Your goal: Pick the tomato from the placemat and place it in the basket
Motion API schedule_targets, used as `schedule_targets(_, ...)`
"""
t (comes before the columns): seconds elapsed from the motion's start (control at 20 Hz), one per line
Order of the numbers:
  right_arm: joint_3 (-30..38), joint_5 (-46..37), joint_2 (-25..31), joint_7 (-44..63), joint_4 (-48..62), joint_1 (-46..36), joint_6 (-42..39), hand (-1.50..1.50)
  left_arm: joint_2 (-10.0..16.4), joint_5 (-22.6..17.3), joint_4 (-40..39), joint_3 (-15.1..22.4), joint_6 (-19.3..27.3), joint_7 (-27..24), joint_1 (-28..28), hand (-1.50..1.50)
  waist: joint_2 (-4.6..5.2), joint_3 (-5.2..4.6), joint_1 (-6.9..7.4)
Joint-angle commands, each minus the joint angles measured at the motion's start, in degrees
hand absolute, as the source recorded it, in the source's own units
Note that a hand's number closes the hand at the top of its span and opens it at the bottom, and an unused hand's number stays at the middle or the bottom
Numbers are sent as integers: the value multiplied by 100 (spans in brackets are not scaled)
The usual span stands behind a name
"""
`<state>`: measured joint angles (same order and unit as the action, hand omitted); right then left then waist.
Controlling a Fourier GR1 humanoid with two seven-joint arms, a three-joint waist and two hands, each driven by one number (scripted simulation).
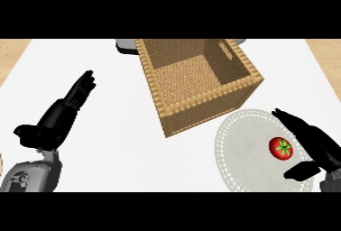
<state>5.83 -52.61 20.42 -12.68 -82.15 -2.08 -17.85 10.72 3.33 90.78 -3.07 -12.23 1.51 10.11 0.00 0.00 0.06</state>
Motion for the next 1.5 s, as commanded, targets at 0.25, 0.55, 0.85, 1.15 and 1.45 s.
schedule_targets(0.25, -240, -273, -278, 25, 759, -387, 37, -150, -44, 155, 33, -32, -86, -162, -159, 0, 1, 0, 5)
schedule_targets(0.55, -444, -635, 135, -533, 1280, -313, 73, 150, 64, -89, -178, -221, -343, -287, -56, 0, 8, 1, 15)
schedule_targets(0.85, -477, -778, -68, -494, 1111, -231, 383, 150, -136, 95, -43, -96, -141, -163, -111, 0, 2, 0, 0)
schedule_targets(1.15, -782, -1199, -3, -863, 708, 28, 988, 150, -71, 63, 175, -59, -243, 122, -58, 0, -6, 1, -4)
schedule_targets(1.45, -2526, -1888, -1152, -562, -733, 608, 931, 150, -112, 164, 183, -94, -74, 86, -47, 0, -55, -10, -31)
